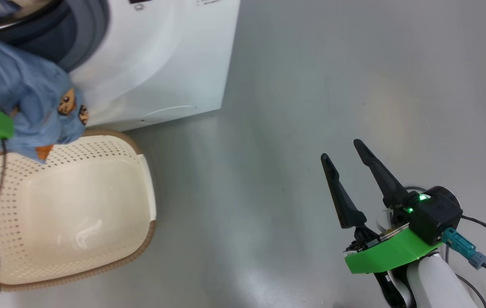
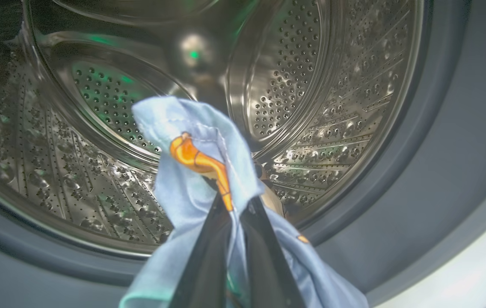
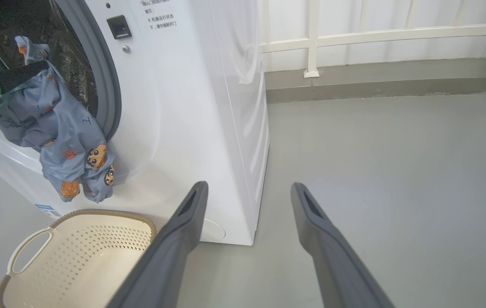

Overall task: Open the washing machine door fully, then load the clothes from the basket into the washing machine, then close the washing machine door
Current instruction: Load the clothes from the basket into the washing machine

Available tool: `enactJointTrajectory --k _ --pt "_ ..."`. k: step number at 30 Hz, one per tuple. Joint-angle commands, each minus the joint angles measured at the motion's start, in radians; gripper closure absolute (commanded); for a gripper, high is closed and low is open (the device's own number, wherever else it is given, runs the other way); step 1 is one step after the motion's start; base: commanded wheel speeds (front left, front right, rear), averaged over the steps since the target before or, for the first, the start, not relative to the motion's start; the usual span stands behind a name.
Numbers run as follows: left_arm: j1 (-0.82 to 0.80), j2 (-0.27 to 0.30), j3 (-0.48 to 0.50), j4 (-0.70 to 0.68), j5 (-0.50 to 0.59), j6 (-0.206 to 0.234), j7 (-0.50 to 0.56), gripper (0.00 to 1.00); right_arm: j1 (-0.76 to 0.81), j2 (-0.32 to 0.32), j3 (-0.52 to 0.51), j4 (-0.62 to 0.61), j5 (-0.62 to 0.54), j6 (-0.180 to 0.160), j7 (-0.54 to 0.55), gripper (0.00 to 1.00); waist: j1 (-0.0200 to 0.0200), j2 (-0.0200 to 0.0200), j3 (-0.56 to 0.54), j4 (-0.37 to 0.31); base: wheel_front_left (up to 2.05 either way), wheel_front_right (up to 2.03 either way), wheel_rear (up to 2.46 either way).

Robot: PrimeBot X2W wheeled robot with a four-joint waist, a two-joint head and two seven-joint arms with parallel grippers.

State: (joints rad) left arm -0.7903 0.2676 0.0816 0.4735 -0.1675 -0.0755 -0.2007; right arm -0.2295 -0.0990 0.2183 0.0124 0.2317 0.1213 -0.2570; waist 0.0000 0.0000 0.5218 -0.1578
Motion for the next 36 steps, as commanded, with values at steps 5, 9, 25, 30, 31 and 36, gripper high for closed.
enactJointTrajectory --k 5,9,25,30,31,36 --pt "-0.112 0.080 0.013 0.049 0.022 0.002 0.022 1.00 -0.007 0.006 0.033 -0.020 0.006 0.009 -0.005 0.00 0.0000 0.0000 0.034 -0.032 0.00 0.00 0.00" --pt "-0.201 0.101 0.003 0.113 0.027 0.003 0.043 1.00 -0.007 0.009 0.034 -0.024 0.006 0.009 -0.005 0.00 0.0000 0.0000 0.070 -0.045 0.00 0.00 0.00" --pt "-0.508 0.163 -0.095 0.344 0.087 -0.011 0.110 1.00 -0.012 0.031 0.034 -0.048 0.006 0.009 -0.005 0.00 0.0000 0.0000 0.236 -0.068 0.00 0.00 0.00" --pt "-0.578 0.164 -0.125 0.384 0.115 0.009 0.031 1.00 -0.005 0.037 0.034 -0.052 0.004 0.009 -0.005 0.00 0.0000 0.0000 0.262 -0.063 0.00 0.00 0.00" --pt "-0.590 0.166 -0.134 0.384 0.127 0.017 0.003 1.00 -0.004 0.038 0.035 -0.053 0.005 0.009 -0.005 0.00 0.0000 0.0000 0.264 -0.063 0.00 0.00 0.00" --pt "-0.622 0.160 -0.168 0.345 0.167 0.060 -0.054 1.00 -0.003 0.041 0.035 -0.056 0.004 0.009 -0.005 0.00 0.0000 0.0000 0.271 -0.061 0.00 0.00 0.00"
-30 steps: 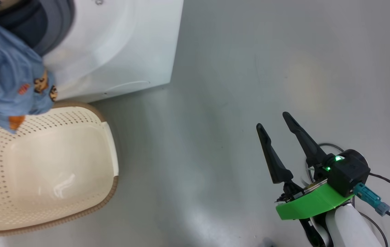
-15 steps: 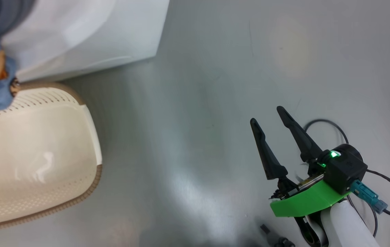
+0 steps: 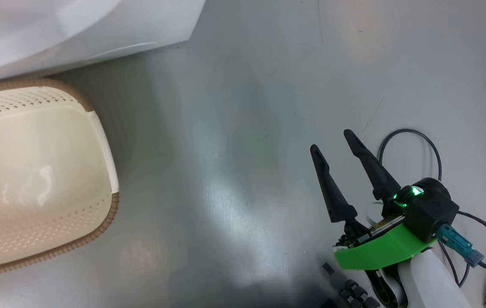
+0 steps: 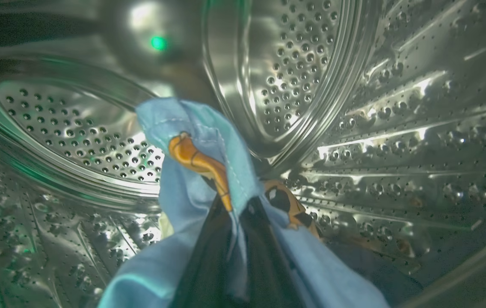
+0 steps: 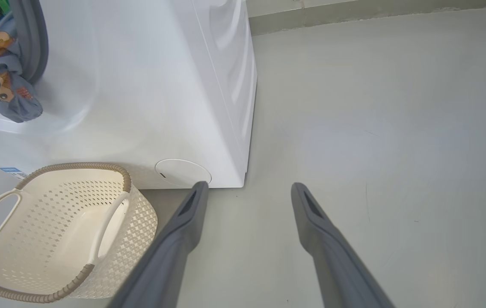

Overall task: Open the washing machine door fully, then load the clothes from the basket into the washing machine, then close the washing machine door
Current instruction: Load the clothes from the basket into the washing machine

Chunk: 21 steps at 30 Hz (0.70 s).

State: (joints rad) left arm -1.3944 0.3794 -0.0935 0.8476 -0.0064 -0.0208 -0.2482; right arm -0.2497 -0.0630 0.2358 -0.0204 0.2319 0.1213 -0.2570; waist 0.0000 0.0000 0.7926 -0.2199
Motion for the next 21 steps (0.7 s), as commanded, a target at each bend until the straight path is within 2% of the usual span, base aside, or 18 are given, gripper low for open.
enactJointTrajectory --k 1,7,9,10,11,12,21 --pt "-0.019 0.046 0.004 -0.042 0.009 0.013 -0.010 1.00 0.018 0.006 0.018 -0.023 0.004 0.009 -0.005 0.00 0.0000 0.0000 0.001 0.001 0.00 0.00 0.00" --pt "0.017 0.052 -0.002 -0.150 0.008 0.034 -0.013 1.00 0.016 0.008 0.023 -0.019 0.003 0.009 -0.005 0.00 0.0000 0.0000 -0.007 -0.001 0.00 0.00 0.00" --pt "0.037 0.050 0.007 -0.140 -0.007 0.038 -0.013 1.00 0.016 0.009 0.024 -0.017 0.003 0.009 -0.005 0.00 0.0000 0.0000 -0.009 0.001 0.00 0.00 0.00" --pt "0.041 0.048 0.009 -0.133 -0.013 0.036 -0.013 0.81 0.015 0.009 0.025 -0.015 0.003 0.009 -0.005 0.00 0.0000 0.0000 -0.009 0.002 0.00 0.00 0.00" --pt "0.047 0.044 0.011 -0.128 -0.019 0.037 -0.013 0.17 0.013 0.009 0.026 -0.012 0.002 0.009 -0.005 0.00 0.0000 0.0000 -0.012 0.003 0.00 0.00 0.00" --pt "0.055 0.038 0.015 -0.108 -0.028 0.037 -0.013 0.00 0.013 0.009 0.025 -0.009 0.002 0.009 -0.005 0.00 0.0000 0.0000 -0.018 0.006 0.00 0.00 0.00" --pt "0.074 0.018 0.026 -0.028 -0.066 0.032 -0.013 0.00 0.011 0.010 0.021 0.002 0.000 0.009 -0.005 0.00 0.0000 0.0000 -0.059 0.024 0.00 0.00 0.00"
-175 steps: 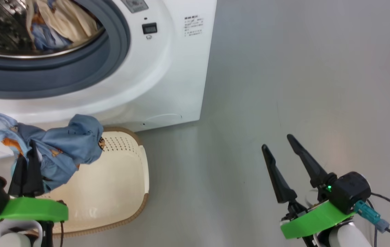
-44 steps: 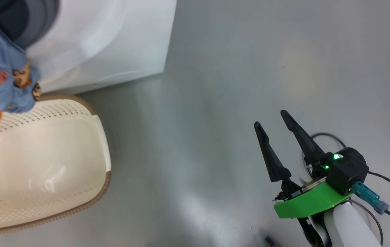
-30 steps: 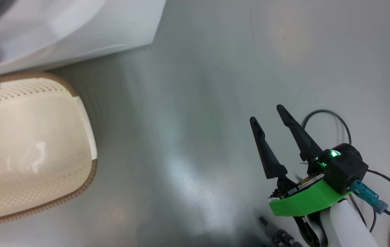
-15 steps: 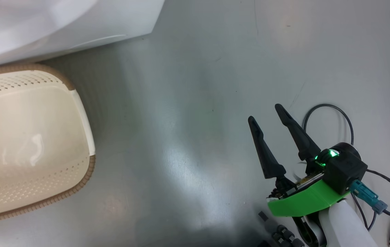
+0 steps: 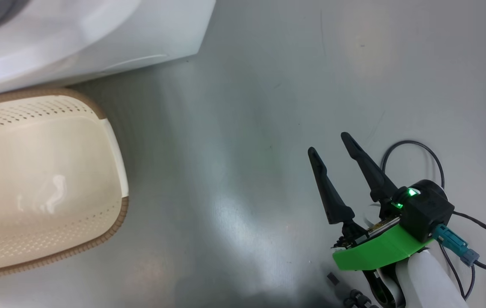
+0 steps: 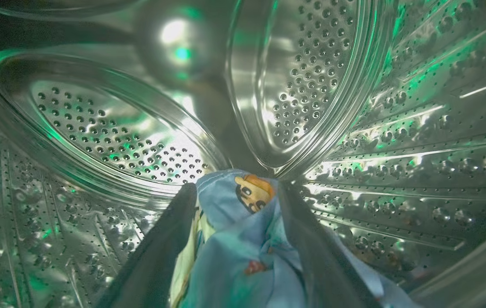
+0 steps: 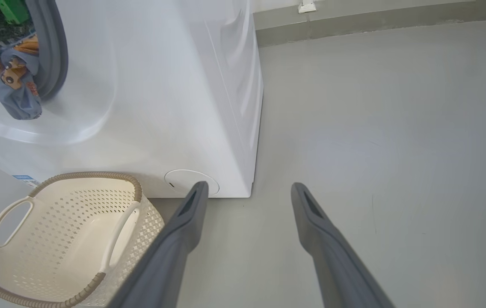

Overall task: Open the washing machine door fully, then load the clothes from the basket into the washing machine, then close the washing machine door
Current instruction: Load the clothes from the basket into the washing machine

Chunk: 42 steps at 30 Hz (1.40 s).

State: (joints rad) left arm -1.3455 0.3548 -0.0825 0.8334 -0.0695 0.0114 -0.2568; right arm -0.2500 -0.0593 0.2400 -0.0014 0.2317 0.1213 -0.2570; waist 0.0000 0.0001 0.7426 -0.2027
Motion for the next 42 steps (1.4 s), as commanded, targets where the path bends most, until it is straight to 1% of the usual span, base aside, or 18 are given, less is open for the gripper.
enactJointTrajectory --k 1,7,12,16,20,23,30,31,34,42 --pt "0.024 0.039 0.015 -0.006 -0.006 -0.002 -0.005 0.00 0.011 0.006 0.015 -0.016 0.000 0.009 -0.005 0.00 0.0000 -0.0001 -0.015 0.010 0.00 0.00 0.00" --pt "0.046 0.013 0.020 0.016 -0.028 0.002 -0.005 0.00 0.002 0.006 0.009 -0.011 0.002 0.009 -0.005 0.00 0.0000 -0.0001 -0.050 0.029 0.00 0.00 0.00" --pt "0.098 -0.023 0.027 -0.018 -0.047 0.008 -0.005 0.00 -0.001 0.007 -0.007 -0.007 0.000 0.009 -0.005 0.00 0.0000 -0.0001 -0.085 0.049 0.00 0.00 0.00" --pt "0.142 -0.036 0.043 -0.035 -0.069 0.002 -0.005 0.00 0.002 0.005 -0.015 -0.004 -0.002 0.009 -0.005 0.00 0.0000 -0.0001 -0.113 0.063 0.00 0.00 0.00" --pt "0.197 -0.055 0.072 -0.088 -0.095 0.007 -0.005 0.00 0.006 0.004 -0.018 -0.003 -0.001 0.009 -0.005 0.00 0.0000 -0.0001 -0.134 0.075 0.00 0.00 0.00" --pt "0.226 -0.057 0.086 -0.114 -0.107 0.002 -0.005 0.00 0.006 0.004 -0.019 -0.004 0.001 0.009 -0.005 0.00 0.0000 -0.0001 -0.140 0.081 0.00 0.00 0.00" --pt "0.379 -0.073 0.121 -0.240 -0.124 0.004 -0.005 0.00 0.021 0.004 -0.019 -0.005 0.003 0.009 -0.005 0.00 0.0000 -0.0001 -0.171 0.092 0.00 0.00 0.00" --pt "0.434 -0.077 0.136 -0.287 -0.129 0.007 -0.005 0.00 0.025 0.004 -0.019 -0.005 0.004 0.009 -0.005 0.00 0.0000 -0.0001 -0.179 0.092 0.00 0.00 0.00" --pt "0.532 -0.092 0.163 -0.368 -0.143 0.014 -0.005 0.00 0.031 0.004 -0.016 -0.006 0.005 0.009 -0.005 0.00 0.0000 -0.0001 -0.190 0.092 0.00 0.00 0.00" --pt "0.792 -0.138 0.202 -0.556 -0.159 0.035 -0.005 0.00 0.049 0.000 -0.015 -0.008 0.008 0.009 -0.005 0.00 0.0000 -0.0001 -0.206 0.101 0.00 0.00 0.00"
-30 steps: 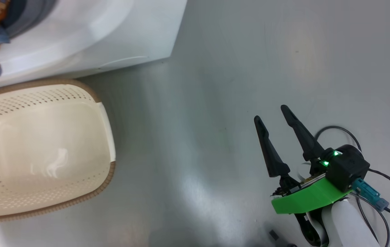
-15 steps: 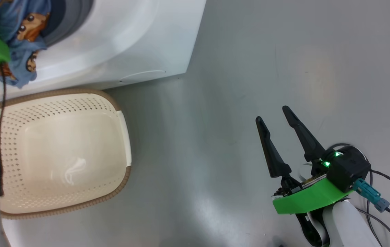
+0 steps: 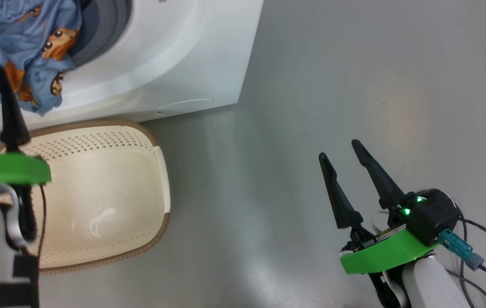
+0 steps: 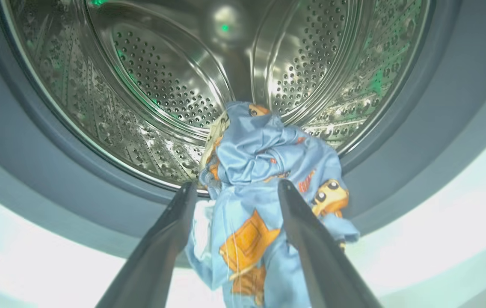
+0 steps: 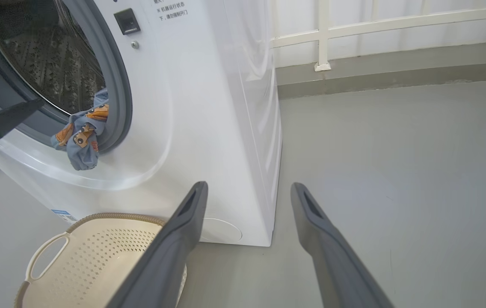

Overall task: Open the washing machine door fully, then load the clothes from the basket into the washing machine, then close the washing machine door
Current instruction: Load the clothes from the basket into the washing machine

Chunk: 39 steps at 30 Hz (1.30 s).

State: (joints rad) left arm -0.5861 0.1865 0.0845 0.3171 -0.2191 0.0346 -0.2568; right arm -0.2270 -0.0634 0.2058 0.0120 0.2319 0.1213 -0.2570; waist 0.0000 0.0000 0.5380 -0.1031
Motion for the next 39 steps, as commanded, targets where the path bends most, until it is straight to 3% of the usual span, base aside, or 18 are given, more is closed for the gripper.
enactJointTrajectory --k 1,22,39 --pt "0.062 0.023 0.039 -0.060 -0.012 0.016 -0.005 0.00 0.027 0.003 0.023 -0.020 0.008 0.009 -0.005 0.00 0.0000 0.0000 -0.003 0.002 0.00 0.00 0.00" --pt "0.492 -0.071 0.071 -0.359 -0.038 0.082 0.003 0.00 0.022 -0.013 0.021 -0.021 0.018 0.009 -0.005 0.00 0.0000 0.0000 0.004 0.009 0.00 0.00 0.00" --pt "0.610 -0.095 0.048 -0.429 -0.042 0.101 0.001 0.00 0.025 -0.017 0.013 -0.026 0.015 0.009 -0.005 0.00 0.0000 0.0000 0.001 0.019 0.00 0.00 0.00"
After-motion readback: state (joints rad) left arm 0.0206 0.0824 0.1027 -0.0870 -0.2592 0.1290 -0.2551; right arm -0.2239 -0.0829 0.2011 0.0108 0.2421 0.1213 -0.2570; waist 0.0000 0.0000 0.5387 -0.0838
